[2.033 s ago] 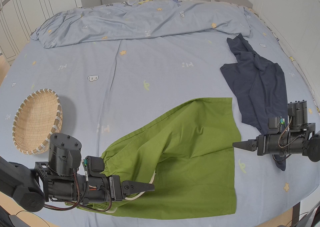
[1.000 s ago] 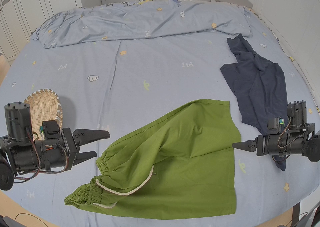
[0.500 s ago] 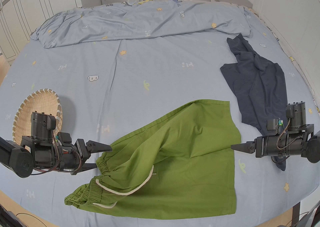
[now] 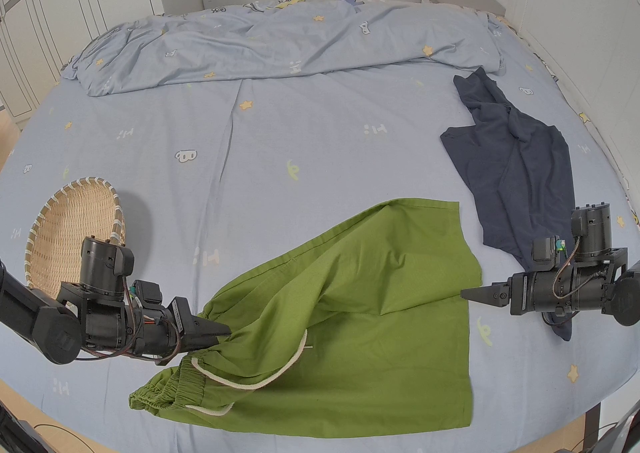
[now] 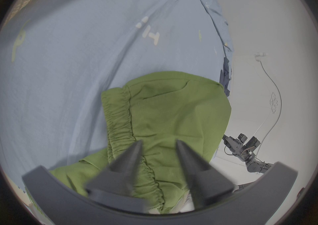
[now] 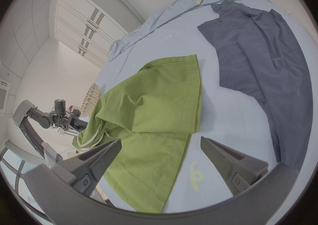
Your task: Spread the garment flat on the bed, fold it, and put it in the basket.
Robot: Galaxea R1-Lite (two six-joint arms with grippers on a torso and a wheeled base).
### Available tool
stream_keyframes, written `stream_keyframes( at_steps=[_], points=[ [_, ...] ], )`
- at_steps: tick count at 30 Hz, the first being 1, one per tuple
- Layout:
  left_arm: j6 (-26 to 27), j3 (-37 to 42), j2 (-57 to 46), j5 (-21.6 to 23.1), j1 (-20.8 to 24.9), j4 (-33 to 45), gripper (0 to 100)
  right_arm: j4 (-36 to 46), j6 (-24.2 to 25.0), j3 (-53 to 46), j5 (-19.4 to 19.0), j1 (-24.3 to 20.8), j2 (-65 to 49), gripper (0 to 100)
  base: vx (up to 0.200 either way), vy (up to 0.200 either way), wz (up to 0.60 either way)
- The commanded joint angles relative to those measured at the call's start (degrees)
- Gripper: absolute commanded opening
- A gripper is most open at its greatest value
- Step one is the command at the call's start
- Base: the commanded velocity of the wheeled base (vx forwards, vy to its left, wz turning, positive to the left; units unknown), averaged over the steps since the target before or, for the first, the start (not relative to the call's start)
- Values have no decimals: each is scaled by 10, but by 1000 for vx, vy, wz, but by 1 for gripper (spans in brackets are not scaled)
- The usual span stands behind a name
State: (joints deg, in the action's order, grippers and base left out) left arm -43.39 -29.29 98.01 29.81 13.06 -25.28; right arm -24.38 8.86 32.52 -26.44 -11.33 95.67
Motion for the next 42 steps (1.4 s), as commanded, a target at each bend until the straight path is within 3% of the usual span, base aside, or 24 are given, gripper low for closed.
stream_keyframes(
  at_steps=[1, 10, 19, 24, 28, 35, 36, 42],
  points=[
    [0, 2, 1, 0, 5, 1, 0, -1, 0, 0, 0, 0, 0, 100, 0, 0, 0],
    [-1, -2, -11, 0, 5, -6, 0, -1, 0, 0, 0, 0, 0, 100, 0, 0, 0],
    [-6, -1, -146, 2, 7, 1, 0, -1, 0, 0, 1, 1, 0, 100, 0, 0, 0],
    [-10, -1, -223, 2, 43, 60, 0, -1, 0, 0, 1, 1, 0, 100, 0, 0, 0],
    [-7, 2, -227, -6, 63, 88, 0, -1, 0, 0, 1, 1, 0, 100, 0, 0, 0],
    [5, 3, -224, -10, 29, 91, 0, -1, 0, 1, 1, 1, 0, 100, 0, 0, 0],
    [5, 3, -223, -10, 26, 93, 100, -1, 0, 0, 1, 0, 0, 100, 0, 0, 0],
    [6, 29, -188, -8, 1, 100, 100, -1, 0, 0, 1, 0, -1, 100, 0, 0, 0]
  ],
)
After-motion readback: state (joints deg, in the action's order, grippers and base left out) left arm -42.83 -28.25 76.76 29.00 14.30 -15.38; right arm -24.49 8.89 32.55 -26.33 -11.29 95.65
